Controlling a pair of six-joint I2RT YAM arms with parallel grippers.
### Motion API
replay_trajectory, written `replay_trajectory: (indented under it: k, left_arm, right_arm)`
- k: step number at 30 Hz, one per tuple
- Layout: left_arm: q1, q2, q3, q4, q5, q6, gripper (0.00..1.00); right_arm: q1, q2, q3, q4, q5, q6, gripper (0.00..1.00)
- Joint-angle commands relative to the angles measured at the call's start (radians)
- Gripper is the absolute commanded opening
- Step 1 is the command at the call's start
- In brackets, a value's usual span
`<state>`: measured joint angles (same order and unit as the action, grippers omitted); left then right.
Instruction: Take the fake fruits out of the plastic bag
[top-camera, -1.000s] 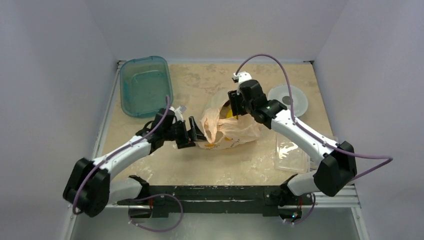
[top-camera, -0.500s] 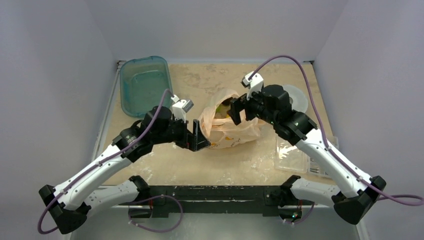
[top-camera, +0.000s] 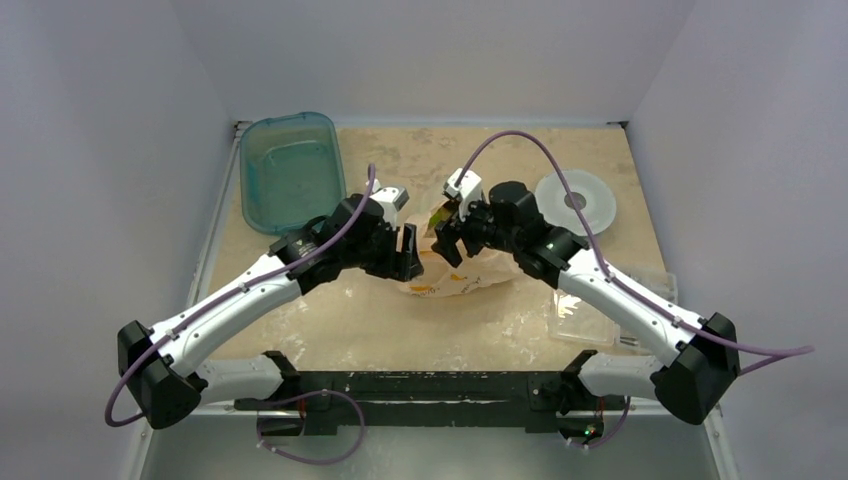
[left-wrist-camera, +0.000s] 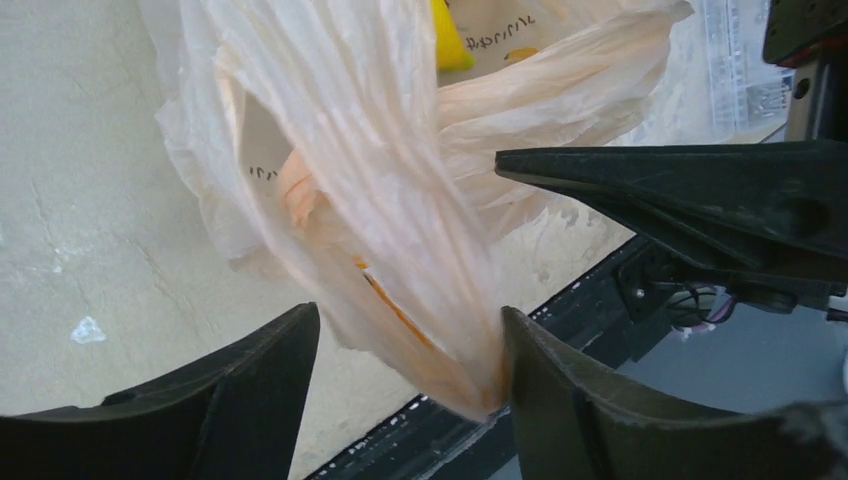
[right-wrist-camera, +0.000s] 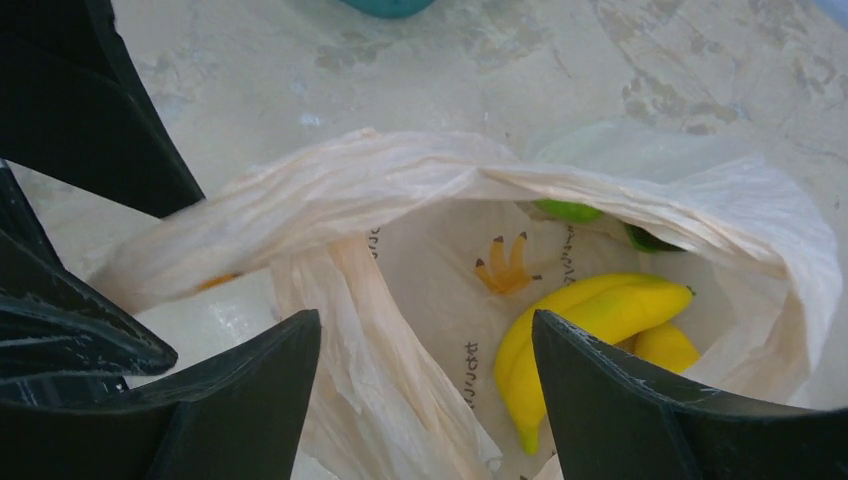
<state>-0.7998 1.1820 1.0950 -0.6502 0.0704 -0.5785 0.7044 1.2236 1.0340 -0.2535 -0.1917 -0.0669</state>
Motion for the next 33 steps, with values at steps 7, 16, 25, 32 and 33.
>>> replay_trajectory:
  k: [7, 16, 25, 32, 33]
  left_arm:
    - [0.022, -0.01, -0.003, 0.034, -0.032, 0.043, 0.28]
    - [0.184, -0.013, -0.087, 0.177, 0.079, 0.038, 0.0]
    - [0.363, 0.157, 0.022, 0.168, 0.197, 0.122, 0.0]
    - [0.412, 0.163, 0.024, 0.168, 0.267, 0.121, 0.0]
    - [0.412, 0.154, 0.017, 0.176, 0.277, 0.116, 0.0]
  right_arm:
    - [0.112, 0.059, 0.005, 0.025, 0.128, -0.031, 0.71]
    - [0.179, 0.144, 0.161, -0.31, 0.314, 0.256, 0.0]
    - [0.177, -0.152, -0.156, -0.532, 0.407, 0.768, 0.0]
    - [0.177, -0.173, -0.331, -0.504, 0.487, 0.988, 0.02]
    - [0.177, -0.14, -0.322, -0.515, 0.499, 0.992, 0.05]
